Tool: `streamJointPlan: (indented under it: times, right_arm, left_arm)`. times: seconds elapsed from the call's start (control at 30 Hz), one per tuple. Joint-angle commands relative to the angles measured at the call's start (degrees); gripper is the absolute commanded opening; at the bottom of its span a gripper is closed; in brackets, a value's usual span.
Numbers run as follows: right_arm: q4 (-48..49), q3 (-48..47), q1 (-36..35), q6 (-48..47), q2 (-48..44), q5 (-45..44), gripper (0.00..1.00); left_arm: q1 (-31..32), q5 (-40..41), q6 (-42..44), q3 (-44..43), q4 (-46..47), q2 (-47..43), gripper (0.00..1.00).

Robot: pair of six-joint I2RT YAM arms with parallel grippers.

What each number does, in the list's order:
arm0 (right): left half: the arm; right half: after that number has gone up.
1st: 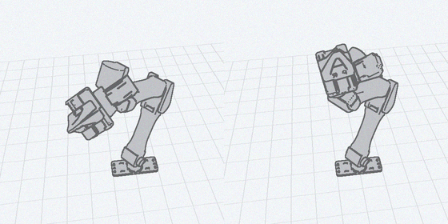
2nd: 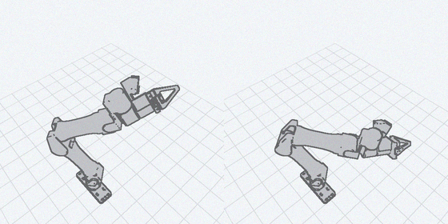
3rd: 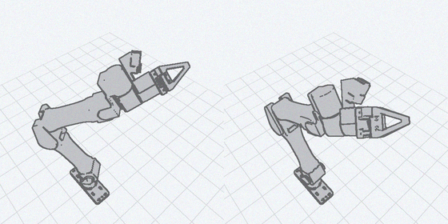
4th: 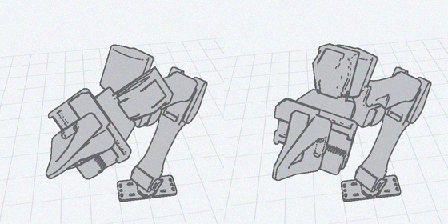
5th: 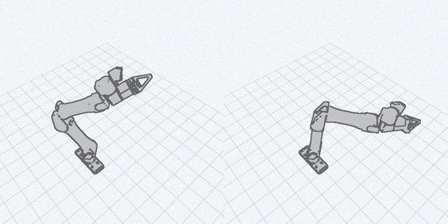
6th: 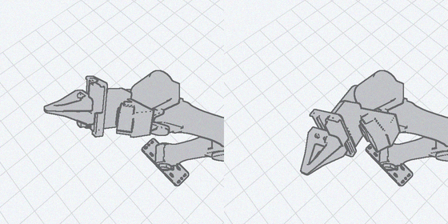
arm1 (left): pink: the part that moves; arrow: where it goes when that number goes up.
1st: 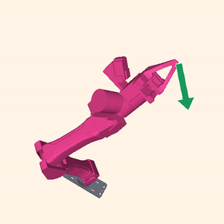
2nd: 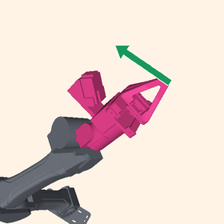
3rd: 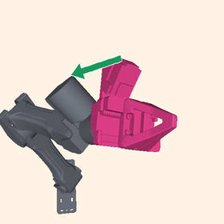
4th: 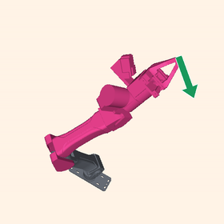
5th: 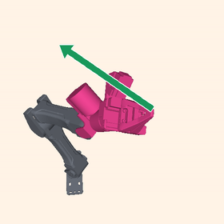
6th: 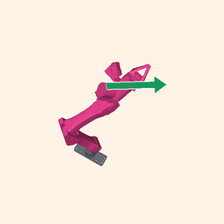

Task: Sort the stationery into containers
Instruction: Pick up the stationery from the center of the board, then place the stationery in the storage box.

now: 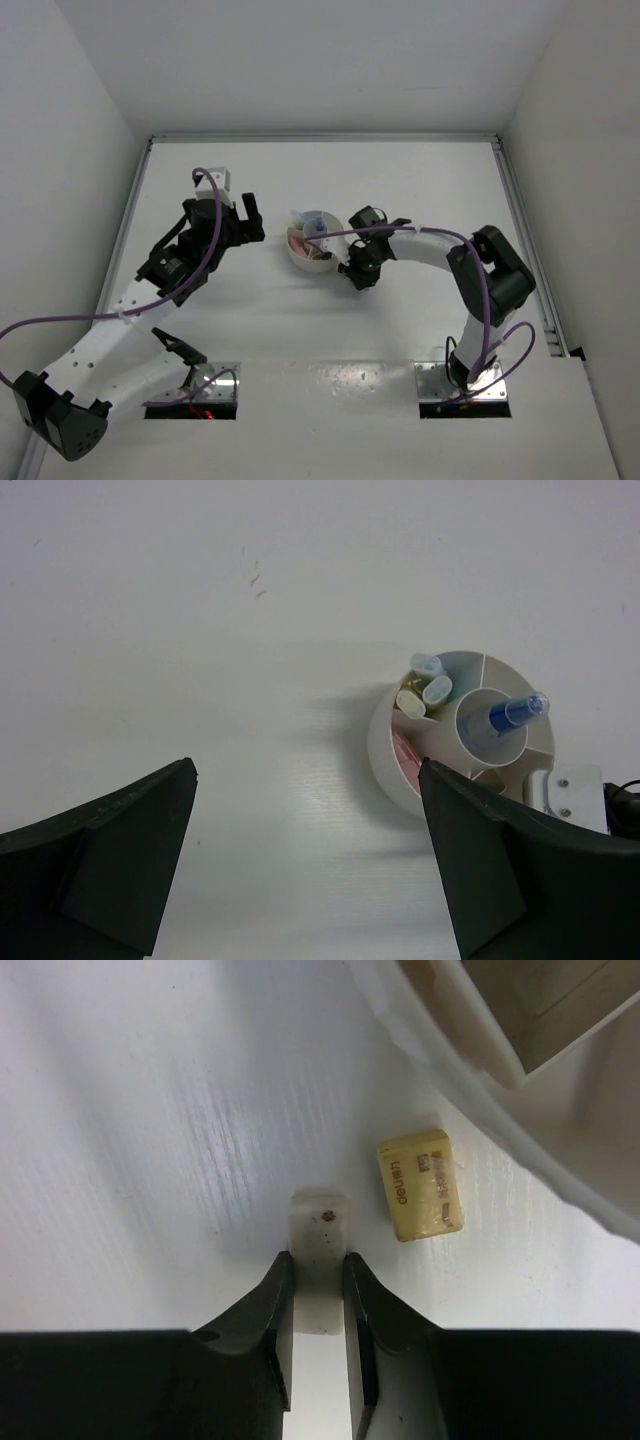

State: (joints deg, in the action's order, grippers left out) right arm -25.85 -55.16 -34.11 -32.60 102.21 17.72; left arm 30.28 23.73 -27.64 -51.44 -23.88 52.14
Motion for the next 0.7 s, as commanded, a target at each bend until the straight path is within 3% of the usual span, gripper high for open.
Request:
streamJointPlan:
  times: [0.0,0.03,0.47,0.53,0.67]
  right_arm:
    - [-1.14,2.33,-0.43,1.93,3.52,-4.80,0.05]
    - [-1.14,2.86,-0.43,1.93,3.52,-4.80,0.00]
    - [-8.17,-6.27,1.85,4.38,-16.42,-3.56,0.00]
    - [-5.98,-9.17,2.37,6.31,-18.97,-3.56,0.00]
    - [9.00,-11.11,4.57,13.86,-20.30,-3.74,0.00]
  left_arm:
    - [-0.66,-0.43,0.30,0.46,1.55,-0.63,1.00]
    - [-0.66,-0.43,0.30,0.46,1.55,-0.64,1.00]
    - [-0.66,-0.96,0.30,0.46,2.08,-0.64,1.00]
    - [-0.66,-0.96,0.30,0.46,2.08,-0.64,1.00]
    - [-1.19,-0.96,0.30,0.46,2.61,-0.64,1.00]
